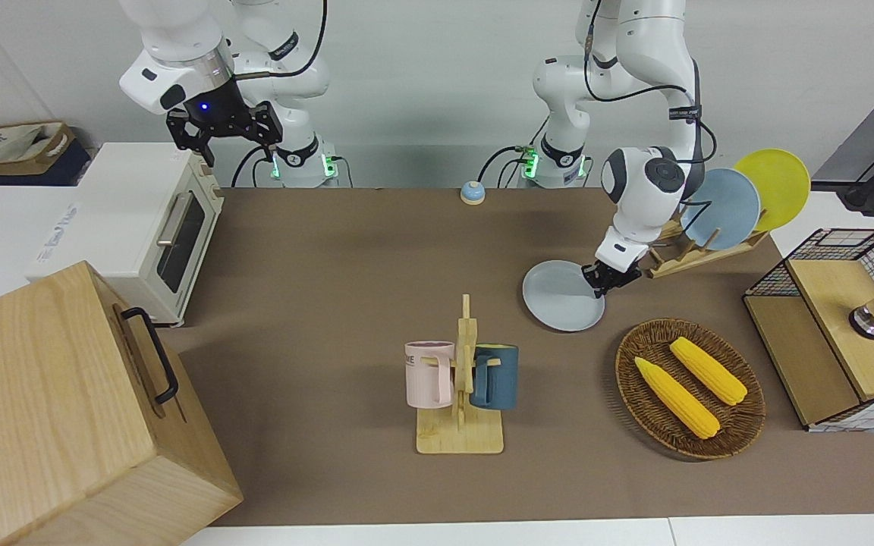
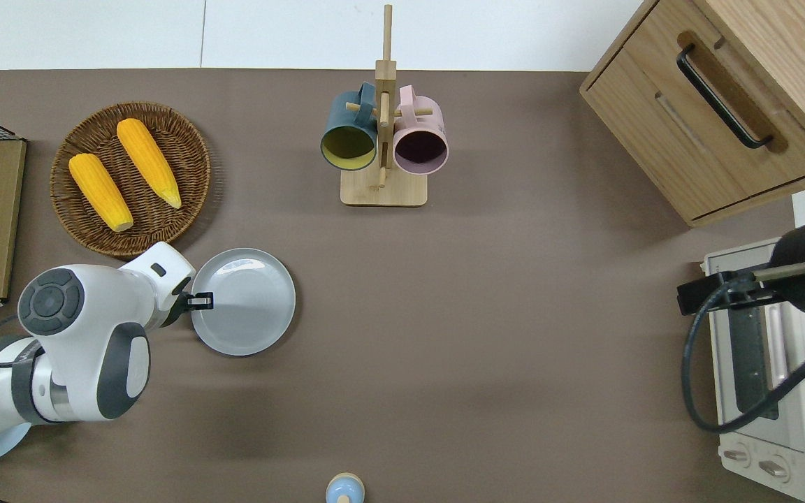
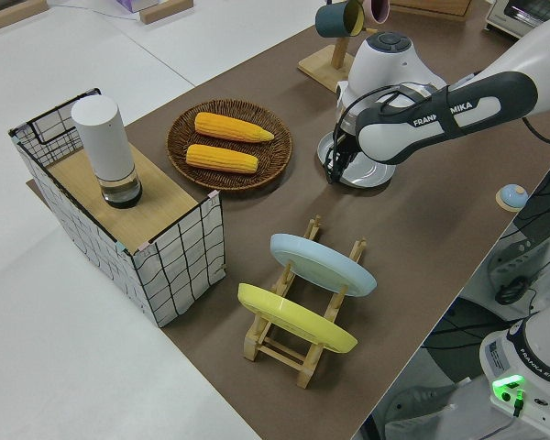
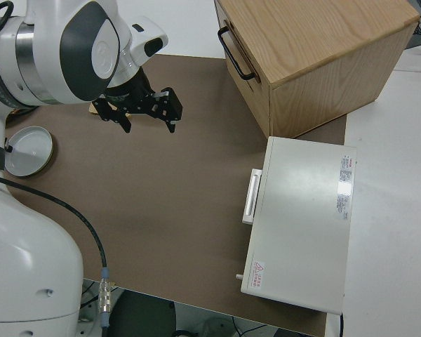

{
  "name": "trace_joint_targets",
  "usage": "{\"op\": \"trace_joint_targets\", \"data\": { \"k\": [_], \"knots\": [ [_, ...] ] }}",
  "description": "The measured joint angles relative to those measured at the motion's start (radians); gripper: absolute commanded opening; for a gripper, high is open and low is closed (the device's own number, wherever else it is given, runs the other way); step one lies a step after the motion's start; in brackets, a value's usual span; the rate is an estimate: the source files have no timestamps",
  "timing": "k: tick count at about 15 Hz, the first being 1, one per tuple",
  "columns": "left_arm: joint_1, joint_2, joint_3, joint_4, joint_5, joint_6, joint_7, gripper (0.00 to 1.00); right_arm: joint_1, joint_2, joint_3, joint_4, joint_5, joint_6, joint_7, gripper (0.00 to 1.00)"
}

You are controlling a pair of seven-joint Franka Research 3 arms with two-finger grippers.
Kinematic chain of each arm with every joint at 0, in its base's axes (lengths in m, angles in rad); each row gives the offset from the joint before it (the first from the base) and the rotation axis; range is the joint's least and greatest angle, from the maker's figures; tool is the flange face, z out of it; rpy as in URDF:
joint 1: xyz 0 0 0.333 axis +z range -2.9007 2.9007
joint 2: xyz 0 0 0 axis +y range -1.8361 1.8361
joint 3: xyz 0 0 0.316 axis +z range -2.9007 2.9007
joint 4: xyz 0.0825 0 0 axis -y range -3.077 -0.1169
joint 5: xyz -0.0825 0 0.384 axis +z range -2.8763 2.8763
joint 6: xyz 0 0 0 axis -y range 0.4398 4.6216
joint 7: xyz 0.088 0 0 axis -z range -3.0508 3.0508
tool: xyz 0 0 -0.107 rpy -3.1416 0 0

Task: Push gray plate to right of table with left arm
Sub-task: 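Push the gray plate with the left gripper away from the corn tray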

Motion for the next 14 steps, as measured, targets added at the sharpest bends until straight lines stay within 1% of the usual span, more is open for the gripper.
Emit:
{"op": "trace_joint_targets", "data": {
  "k": [2,8,14],
  "knots": [
    [-0.013,0.0,0.0,0.0,0.0,0.0,-0.021,0.0,0.0,0.0,0.0,0.0,0.0,0.0,0.0,0.983],
    [-0.103,0.001,-0.002,0.001,0.0,0.003,-0.135,0.0,0.0,0.0,0.0,0.0,0.0,0.0,0.0,0.983],
    [-0.151,0.004,-0.003,0.002,0.0,0.008,-0.192,0.0,0.0,0.0,0.0,0.0,0.0,0.0,0.0,0.983]
  ]
}}
